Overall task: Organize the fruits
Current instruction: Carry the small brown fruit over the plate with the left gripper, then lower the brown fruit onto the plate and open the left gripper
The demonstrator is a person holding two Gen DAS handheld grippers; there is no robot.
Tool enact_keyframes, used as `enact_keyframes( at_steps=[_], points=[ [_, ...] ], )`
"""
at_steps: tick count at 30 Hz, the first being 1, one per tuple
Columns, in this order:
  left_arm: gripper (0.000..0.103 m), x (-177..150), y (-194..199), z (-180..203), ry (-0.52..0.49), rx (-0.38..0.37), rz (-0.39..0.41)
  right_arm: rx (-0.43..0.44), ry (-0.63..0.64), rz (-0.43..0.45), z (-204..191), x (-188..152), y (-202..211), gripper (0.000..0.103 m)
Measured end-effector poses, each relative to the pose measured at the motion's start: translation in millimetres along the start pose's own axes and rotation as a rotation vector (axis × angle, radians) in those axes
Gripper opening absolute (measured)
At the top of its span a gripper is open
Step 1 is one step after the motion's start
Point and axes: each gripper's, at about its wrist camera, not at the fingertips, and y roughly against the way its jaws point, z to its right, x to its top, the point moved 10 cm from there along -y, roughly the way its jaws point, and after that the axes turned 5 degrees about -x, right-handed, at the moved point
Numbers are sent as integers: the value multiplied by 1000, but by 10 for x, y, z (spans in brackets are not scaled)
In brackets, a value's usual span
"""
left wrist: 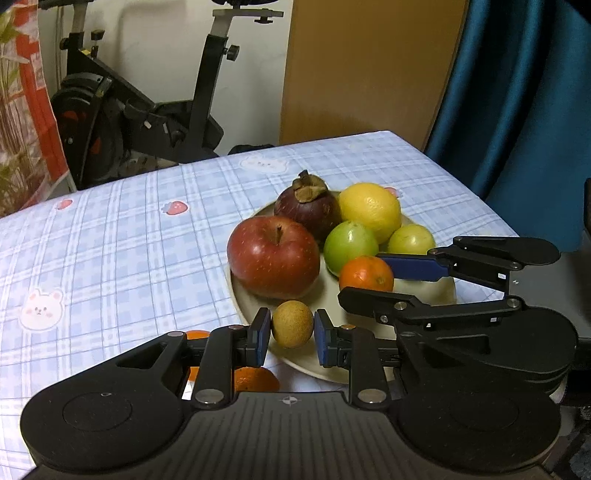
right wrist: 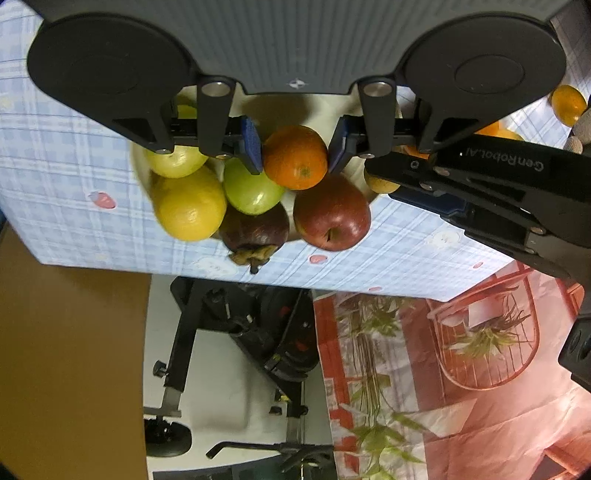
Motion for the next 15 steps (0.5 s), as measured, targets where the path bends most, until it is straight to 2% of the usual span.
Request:
enact_keyframes(
  at_steps=[15],
  points=[
    [29,31,-6,-85,56,-19,0,-10,-47,-9,13,-56,-98,42]
  ],
)
